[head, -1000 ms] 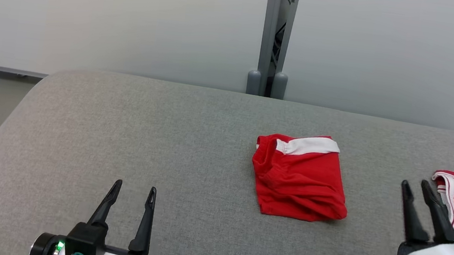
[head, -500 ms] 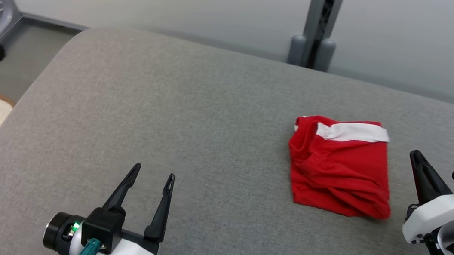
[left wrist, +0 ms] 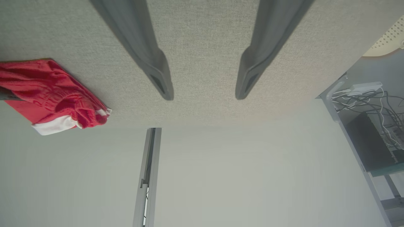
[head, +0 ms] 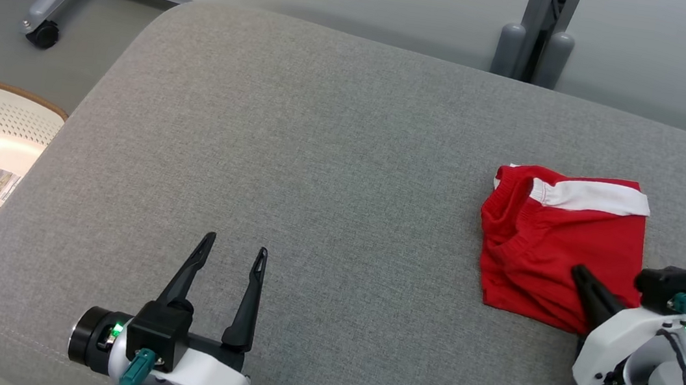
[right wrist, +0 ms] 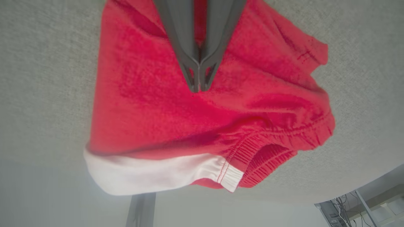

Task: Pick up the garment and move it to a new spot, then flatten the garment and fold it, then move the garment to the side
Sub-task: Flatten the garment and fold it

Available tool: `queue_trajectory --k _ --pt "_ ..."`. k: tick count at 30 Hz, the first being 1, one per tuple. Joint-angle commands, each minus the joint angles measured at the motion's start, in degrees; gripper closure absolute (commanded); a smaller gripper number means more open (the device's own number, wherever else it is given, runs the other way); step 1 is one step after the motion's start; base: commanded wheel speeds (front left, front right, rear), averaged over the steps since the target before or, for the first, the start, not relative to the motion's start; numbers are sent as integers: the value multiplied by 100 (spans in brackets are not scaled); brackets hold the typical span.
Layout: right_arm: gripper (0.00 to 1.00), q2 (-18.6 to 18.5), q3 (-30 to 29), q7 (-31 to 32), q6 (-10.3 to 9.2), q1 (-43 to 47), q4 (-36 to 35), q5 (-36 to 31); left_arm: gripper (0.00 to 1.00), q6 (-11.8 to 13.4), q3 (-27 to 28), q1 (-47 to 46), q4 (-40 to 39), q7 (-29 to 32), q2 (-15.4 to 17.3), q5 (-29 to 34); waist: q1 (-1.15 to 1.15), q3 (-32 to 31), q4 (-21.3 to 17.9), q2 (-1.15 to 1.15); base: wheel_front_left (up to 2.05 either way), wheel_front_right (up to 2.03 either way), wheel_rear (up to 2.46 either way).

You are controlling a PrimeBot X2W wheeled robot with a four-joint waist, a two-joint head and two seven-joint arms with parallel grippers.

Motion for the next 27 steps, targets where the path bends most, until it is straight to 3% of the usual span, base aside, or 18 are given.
queue_trajectory --k 1,11,20,27 --pt "100 -39 154 -33 -3 90 -26 138 0 35 31 -40 9 -20 21 27 0 -35 -49 0 0 0 0" --pt "100 -132 1046 -33 -3 135 -45 745 0 -6 -33 -102 24 -20 24 113 0 -89 -196 0 0 0 0" --pt "100 -484 533 -42 -3 -368 -399 696 0 -47 -97 -84 38 -20 23 109 0 -49 -95 0 0 0 0" --pt "100 -629 636 -42 -3 -833 163 826 0 -19 -226 -214 -24 -19 25 71 0 287 227 0 0 0 0"
